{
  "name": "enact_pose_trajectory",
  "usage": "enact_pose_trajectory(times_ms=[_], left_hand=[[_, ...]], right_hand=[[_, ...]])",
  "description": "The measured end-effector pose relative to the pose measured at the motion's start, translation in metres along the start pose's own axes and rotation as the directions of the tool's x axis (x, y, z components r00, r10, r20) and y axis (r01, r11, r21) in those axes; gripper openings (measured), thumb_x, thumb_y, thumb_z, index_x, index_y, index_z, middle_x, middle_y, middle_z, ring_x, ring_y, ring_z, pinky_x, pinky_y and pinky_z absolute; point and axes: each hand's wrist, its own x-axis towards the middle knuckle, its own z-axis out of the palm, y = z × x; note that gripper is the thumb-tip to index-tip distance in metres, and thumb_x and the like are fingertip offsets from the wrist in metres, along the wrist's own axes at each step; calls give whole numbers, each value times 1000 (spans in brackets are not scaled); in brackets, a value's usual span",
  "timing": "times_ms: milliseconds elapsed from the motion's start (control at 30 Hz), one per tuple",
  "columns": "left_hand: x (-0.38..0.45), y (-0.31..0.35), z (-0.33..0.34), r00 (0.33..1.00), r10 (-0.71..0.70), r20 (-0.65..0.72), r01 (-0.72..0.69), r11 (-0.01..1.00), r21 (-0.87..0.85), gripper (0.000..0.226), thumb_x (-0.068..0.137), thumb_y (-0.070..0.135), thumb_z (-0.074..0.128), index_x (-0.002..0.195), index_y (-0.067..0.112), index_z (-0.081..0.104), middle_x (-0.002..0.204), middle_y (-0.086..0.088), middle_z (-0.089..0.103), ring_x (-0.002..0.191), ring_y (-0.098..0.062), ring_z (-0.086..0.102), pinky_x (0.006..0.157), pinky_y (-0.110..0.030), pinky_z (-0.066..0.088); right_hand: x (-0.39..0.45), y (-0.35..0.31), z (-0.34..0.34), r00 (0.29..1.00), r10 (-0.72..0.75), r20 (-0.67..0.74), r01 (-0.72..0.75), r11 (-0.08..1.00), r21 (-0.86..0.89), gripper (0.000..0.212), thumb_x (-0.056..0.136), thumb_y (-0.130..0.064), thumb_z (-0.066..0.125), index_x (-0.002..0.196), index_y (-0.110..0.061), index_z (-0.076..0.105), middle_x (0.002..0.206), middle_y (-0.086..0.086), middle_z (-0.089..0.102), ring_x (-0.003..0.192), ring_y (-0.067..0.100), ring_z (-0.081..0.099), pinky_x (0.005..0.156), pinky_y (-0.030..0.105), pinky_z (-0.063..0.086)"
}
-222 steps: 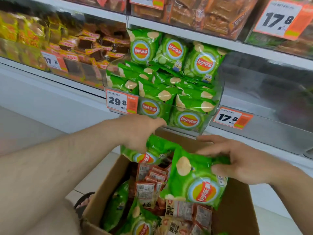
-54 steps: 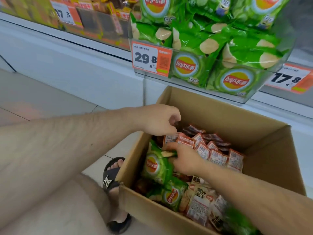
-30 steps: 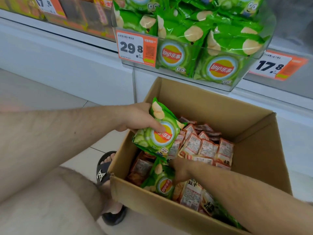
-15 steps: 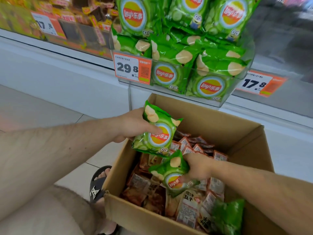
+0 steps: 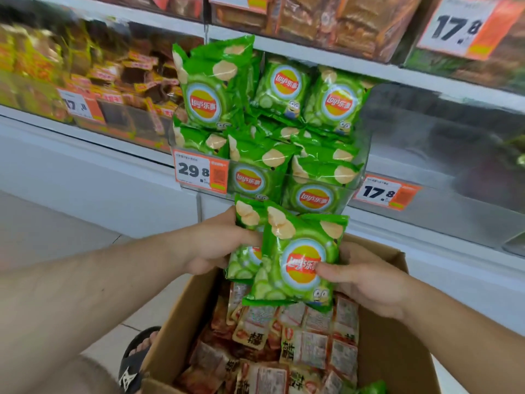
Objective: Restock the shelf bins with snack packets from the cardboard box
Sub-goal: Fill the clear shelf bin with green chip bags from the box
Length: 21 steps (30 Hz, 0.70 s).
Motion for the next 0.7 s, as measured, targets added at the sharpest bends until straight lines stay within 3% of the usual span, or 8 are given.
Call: enact_pose_trajectory(times_ms=[67,133,233,367,433,500,600,700], left_hand=[[0,5,6,1000,0,-11,-1,999,-51,58,75,-5,60,121,30,55,110,-2,73,102,-28,69,89,-49,54],[-2,12,6,1000,16,14,-14,992,-127,70,56,2,52,121,26,56,111,-8,69,96,-31,63,81,-43,51],[-8,28,0,987,122,104,-92,964,-250,83,46,14,62,128,24,54,119,-8,65,104,-32,57,82,-42,48],[-15,50,3,963,237,131,-219,966,-135,113,32,35,96,134,31,46,125,7,68,114,-16,65,86,-35,56],[-14,58,9,964,239,115,-238,971,-30,122,29,45,99,137,27,44,128,6,66,117,-16,63,101,-41,50],[-13,68,16,966,246,80,-245,969,-27,109,42,38,96,138,27,45,125,6,68,115,-17,65,106,-45,45],[-10,83,21,950,310,-25,-310,941,-138,76,63,25,90,129,28,52,109,5,75,99,-15,72,87,-34,58],[-7,97,22,929,353,-115,-368,914,-168,74,65,42,84,131,23,55,111,0,74,97,-20,73,81,-37,60]], right_hand=[[3,-4,7,999,-46,-25,47,998,30,91,54,-39,94,130,-7,57,126,12,67,118,28,63,94,32,54],[3,-8,12,995,-73,-68,77,996,53,84,57,-33,93,130,-8,57,124,12,68,115,29,65,92,34,55],[3,-19,15,978,-99,-184,119,988,100,66,67,-19,78,129,-7,58,118,13,70,109,31,67,92,38,56],[4,-39,16,961,-176,-212,218,957,193,103,41,-31,97,131,-8,54,120,17,68,106,37,67,84,43,59],[6,-49,18,954,-211,-212,260,936,237,113,35,-27,98,135,-11,48,121,19,67,105,41,67,79,47,59],[7,-59,18,943,-237,-232,294,921,256,110,37,-21,95,136,-19,48,121,16,68,102,39,69,74,47,59],[9,-76,22,928,-265,-261,320,927,198,111,46,-26,93,144,-29,41,122,9,69,104,32,69,79,44,58],[15,-97,24,920,-297,-256,339,931,139,96,53,-32,87,140,-24,48,118,6,71,105,28,70,89,44,57]])
